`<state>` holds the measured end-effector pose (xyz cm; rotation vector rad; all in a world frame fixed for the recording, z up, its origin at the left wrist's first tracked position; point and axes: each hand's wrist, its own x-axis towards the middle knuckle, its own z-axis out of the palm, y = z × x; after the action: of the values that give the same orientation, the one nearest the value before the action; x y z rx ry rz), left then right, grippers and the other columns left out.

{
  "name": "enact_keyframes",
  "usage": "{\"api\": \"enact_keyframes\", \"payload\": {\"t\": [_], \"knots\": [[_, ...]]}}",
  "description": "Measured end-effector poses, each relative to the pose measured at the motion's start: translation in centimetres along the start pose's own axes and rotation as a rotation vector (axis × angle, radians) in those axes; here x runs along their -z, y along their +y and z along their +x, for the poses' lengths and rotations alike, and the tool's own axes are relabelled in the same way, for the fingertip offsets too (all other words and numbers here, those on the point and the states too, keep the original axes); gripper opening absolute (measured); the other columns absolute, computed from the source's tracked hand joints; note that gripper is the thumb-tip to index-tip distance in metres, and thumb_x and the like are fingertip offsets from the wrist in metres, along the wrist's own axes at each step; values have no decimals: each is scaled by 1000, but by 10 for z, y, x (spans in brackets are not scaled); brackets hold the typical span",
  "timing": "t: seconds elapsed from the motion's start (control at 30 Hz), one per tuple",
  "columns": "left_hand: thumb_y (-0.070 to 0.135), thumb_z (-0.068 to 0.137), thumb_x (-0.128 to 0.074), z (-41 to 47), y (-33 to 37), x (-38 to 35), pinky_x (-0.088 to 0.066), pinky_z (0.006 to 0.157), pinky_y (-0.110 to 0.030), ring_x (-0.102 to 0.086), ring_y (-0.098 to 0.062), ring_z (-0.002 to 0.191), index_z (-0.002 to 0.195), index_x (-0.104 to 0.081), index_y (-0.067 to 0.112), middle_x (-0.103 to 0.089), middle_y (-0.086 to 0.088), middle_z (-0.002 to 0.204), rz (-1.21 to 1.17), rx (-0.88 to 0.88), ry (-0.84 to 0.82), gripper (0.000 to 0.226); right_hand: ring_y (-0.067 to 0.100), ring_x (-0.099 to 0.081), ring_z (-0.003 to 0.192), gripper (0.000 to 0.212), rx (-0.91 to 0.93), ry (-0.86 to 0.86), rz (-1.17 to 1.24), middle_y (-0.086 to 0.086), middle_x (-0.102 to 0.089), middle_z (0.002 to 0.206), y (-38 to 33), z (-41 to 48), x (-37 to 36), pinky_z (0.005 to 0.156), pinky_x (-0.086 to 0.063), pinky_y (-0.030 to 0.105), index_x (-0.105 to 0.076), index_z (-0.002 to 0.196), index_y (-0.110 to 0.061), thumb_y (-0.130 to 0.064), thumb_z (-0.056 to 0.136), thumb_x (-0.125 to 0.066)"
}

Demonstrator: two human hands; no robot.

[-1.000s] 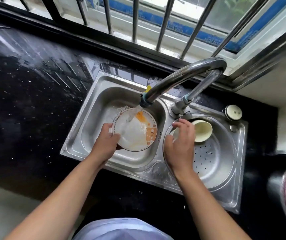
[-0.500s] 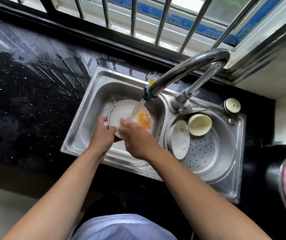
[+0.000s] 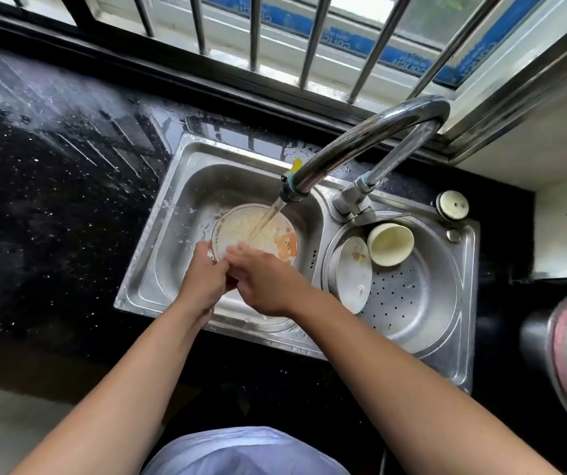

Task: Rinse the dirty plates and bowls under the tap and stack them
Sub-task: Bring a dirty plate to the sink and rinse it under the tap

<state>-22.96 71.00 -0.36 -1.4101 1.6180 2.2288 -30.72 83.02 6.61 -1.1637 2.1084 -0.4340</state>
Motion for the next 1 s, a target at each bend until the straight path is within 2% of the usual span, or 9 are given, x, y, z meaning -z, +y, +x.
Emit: {"api": "enact_keyframes", "payload": {"t": [0.13, 0.2, 0.3, 0.4, 0.47, 0.6, 0.7, 0.83, 1.0], "knots": [[-15, 88, -46, -3, -2, 0, -66, 70, -40, -73, -32, 99, 122, -54, 17, -70, -20, 114, -45, 29, -32, 47, 30, -49, 131, 29, -230, 88, -98, 8, -54, 135, 24, -9, -7, 100, -51, 48, -61, 119, -8, -17, 96, -44], [-15, 89, -46, -6, -3, -5, -65, 67, -38, -72, -31, 91, 112, -55, 19, -69, -21, 111, -33, 22, -51, 42, 33, -43, 136, 38, -301, 137, -108, 15, -48, 143, 26, 6, -2, 110, -43, 50, -55, 130, -4, -16, 95, -46], [-14, 87, -53, -5, 1, -10, -63, 61, -35, -70, -28, 83, 112, -58, 11, -70, -24, 101, -56, 18, -66, 36, 34, -38, 146, 47, -159, 30, -133, 17, -40, 158, 16, 24, 3, 117, -35, 50, -49, 143, -7, -21, 98, -49], [-10, 90, -58, -2, 5, -4, -61, 58, -31, -71, -27, 90, 116, -63, 14, -76, -14, 105, -75, 16, -56, 36, 36, -60, 118, 23, -65, -13, -42, 14, -62, 126, 10, 16, 1, 94, -51, 46, -61, 115, -13, -22, 98, -47], [-14, 89, -50, 0, 6, -2, -65, 67, -38, -74, -30, 96, 116, -65, 19, -76, -14, 109, -90, 30, -50, 45, 34, -64, 102, 21, -134, 98, -5, 11, -69, 106, 20, 3, 1, 83, -56, 46, -62, 101, -14, -25, 99, -44], [-13, 86, -49, -1, 6, -11, -65, 69, -41, -76, -31, 90, 106, -71, 20, -78, -16, 99, -53, 13, -100, 44, 31, -56, 112, 21, -280, 275, -116, 13, -61, 118, 36, 2, 7, 94, -51, 45, -62, 104, -8, -23, 96, -50], [-4, 77, -55, -4, 11, -21, -57, 56, -31, -66, -23, 72, 98, -75, 18, -76, -11, 81, -1, 13, -115, 36, 29, -53, 126, 27, -59, 180, -69, 11, -62, 133, 25, 7, 7, 107, -43, 48, -65, 114, -10, -25, 96, -53], [-1, 78, -53, -3, 17, -21, -62, 68, -36, -74, -27, 86, 109, -75, 12, -79, -19, 103, 16, 15, -121, 41, 26, -58, 97, 20, -118, 143, 85, 5, -68, 100, 32, -11, 6, 87, -52, 48, -60, 87, -19, -30, 97, -47], [-6, 89, -49, -3, 21, -23, -64, 68, -39, -73, -30, 82, 99, -69, 2, -76, -20, 96, 0, 20, 15, 24, 28, -55, 126, 39, -69, 143, -64, 6, -64, 138, 43, -20, 4, 112, -35, 42, -69, 117, -11, -42, 94, -62]]}}
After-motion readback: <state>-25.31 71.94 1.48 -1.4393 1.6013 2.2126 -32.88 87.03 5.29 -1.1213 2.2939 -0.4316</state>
